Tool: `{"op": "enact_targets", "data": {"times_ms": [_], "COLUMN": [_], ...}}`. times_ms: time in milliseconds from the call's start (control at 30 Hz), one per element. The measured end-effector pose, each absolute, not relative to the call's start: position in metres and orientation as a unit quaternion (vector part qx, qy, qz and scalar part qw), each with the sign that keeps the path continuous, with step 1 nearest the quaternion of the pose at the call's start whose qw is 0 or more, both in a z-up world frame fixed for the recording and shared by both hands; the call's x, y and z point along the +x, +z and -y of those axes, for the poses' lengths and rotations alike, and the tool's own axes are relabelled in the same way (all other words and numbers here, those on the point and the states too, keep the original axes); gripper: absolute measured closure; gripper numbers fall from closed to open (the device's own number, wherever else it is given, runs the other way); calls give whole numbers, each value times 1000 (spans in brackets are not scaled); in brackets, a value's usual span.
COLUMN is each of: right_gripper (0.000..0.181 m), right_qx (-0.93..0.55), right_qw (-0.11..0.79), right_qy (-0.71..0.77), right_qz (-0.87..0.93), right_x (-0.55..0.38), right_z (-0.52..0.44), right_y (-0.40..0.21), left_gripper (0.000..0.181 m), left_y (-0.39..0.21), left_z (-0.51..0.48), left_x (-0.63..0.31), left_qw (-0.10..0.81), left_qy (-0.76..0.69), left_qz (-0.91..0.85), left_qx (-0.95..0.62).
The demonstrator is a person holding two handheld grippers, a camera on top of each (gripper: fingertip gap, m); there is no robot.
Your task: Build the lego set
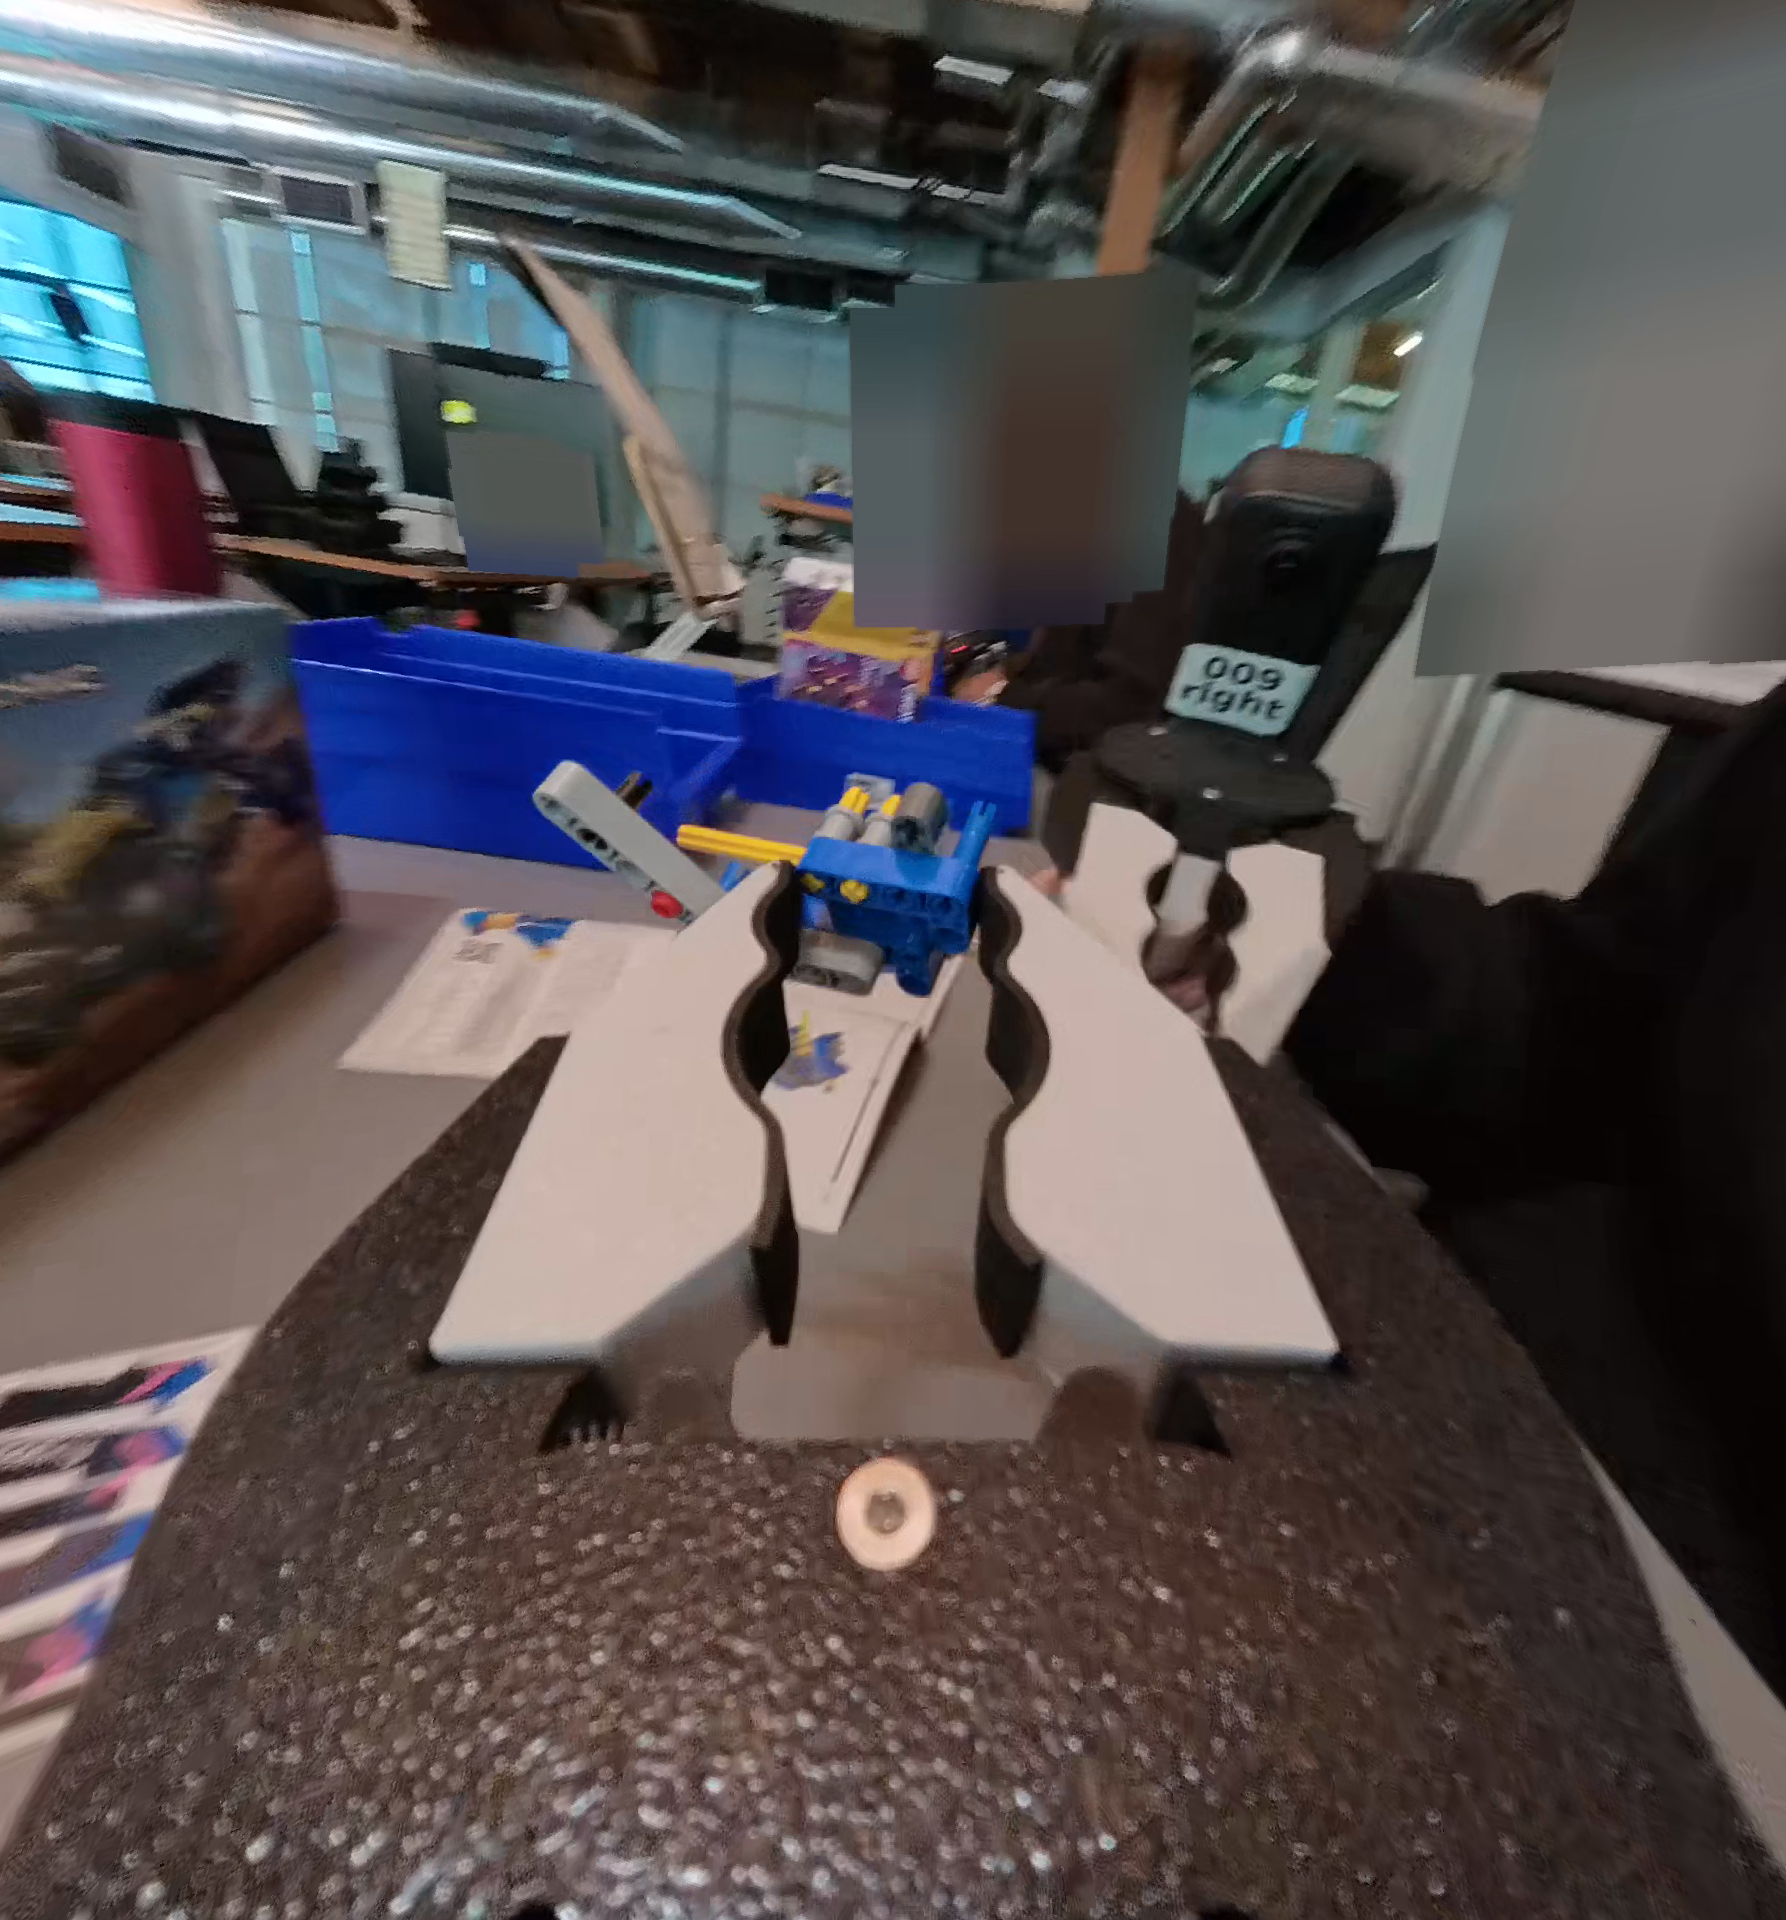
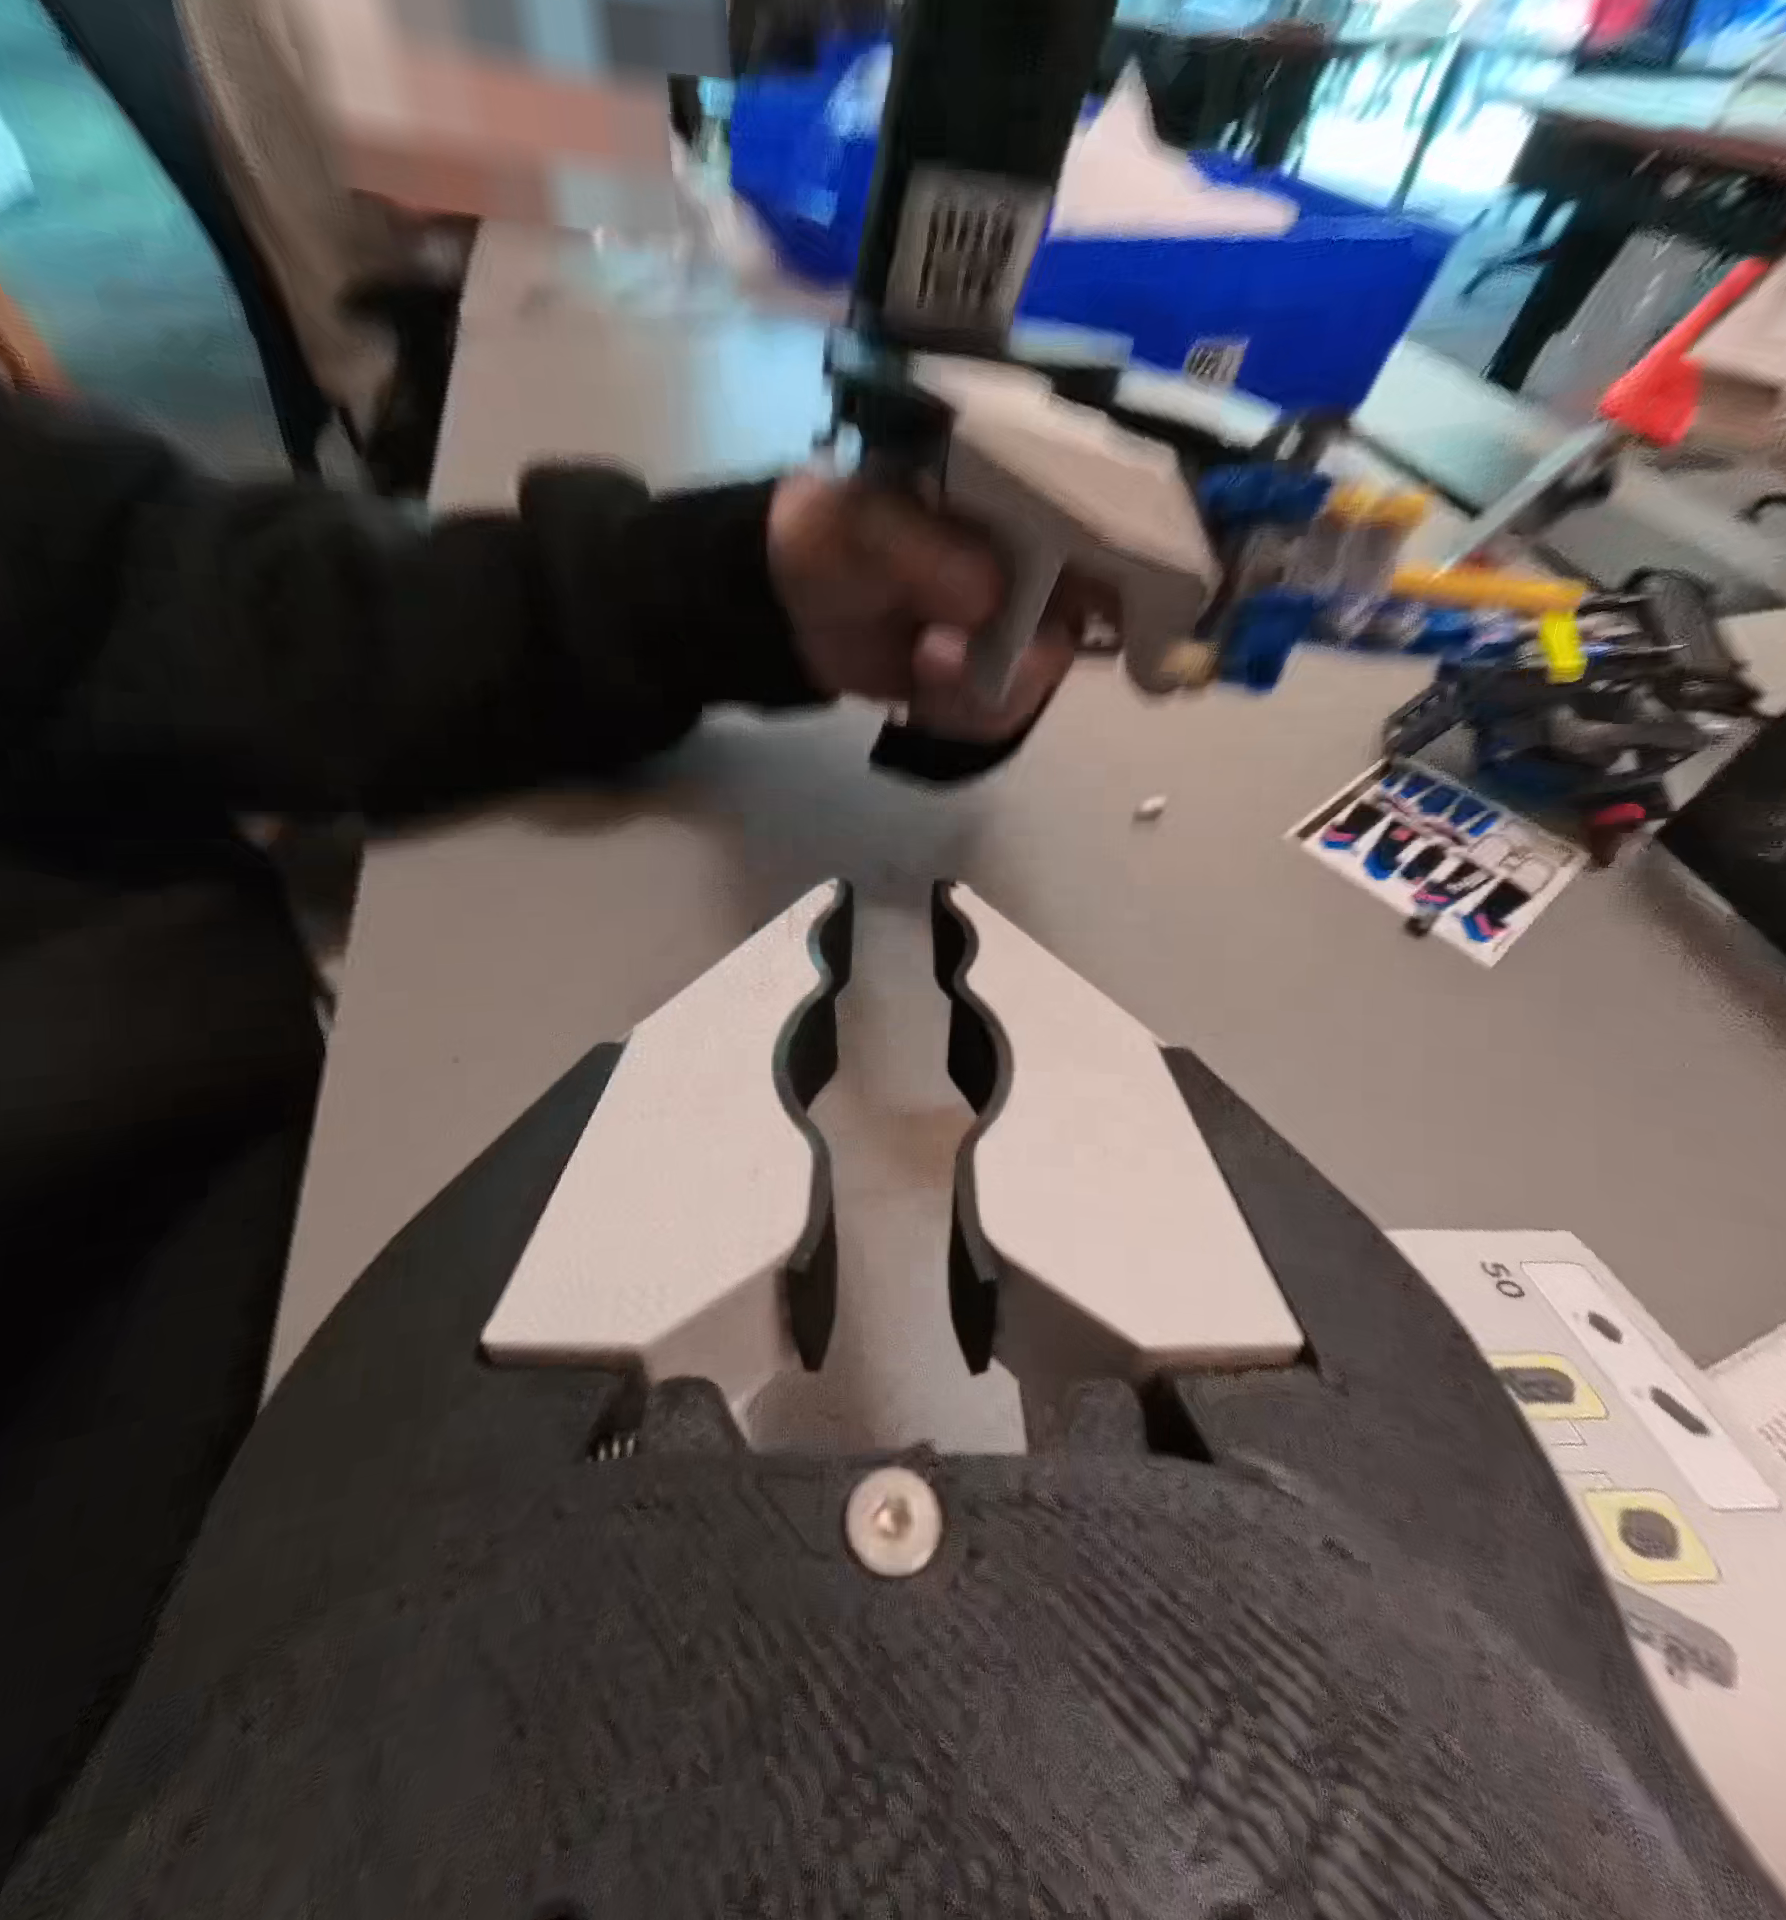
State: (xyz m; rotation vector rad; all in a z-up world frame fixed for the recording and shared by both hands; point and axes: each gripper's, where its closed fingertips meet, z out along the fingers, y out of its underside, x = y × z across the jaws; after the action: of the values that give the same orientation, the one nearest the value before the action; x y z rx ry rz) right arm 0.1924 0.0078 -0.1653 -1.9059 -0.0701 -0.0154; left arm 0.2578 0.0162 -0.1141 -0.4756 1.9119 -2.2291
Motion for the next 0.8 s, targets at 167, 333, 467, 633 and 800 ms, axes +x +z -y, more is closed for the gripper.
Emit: {"op": "enact_targets", "data": {"times_ms": [167,333,467,633,800], "right_gripper": [161,157,163,174,173], "right_qx": [-864,-888,-905,-904,-856], "right_qw": [480,423,388,382,390], "right_qy": [-28,-40,-42,-60,-203], "right_qz": [151,174,169,180,274], "right_x": [156,156,160,165,176], "right_z": [-31,-53,-56,-56,-52], "right_y": [-210,-235,-250,-252,-244], "left_gripper": [150,150,150,150,150], "left_y": [-119,-129,-131,-133,-155], "left_z": [-47,-77,-95,-103,-98], "left_x": [230,219,214,209,202], "left_qw": [143,159,158,155,154], "left_qy": [-707,-680,-692,-693,-640], "left_qz": [-672,-688,-669,-667,-723], "left_qx": [-165,-199,-222,-224,-209]}}
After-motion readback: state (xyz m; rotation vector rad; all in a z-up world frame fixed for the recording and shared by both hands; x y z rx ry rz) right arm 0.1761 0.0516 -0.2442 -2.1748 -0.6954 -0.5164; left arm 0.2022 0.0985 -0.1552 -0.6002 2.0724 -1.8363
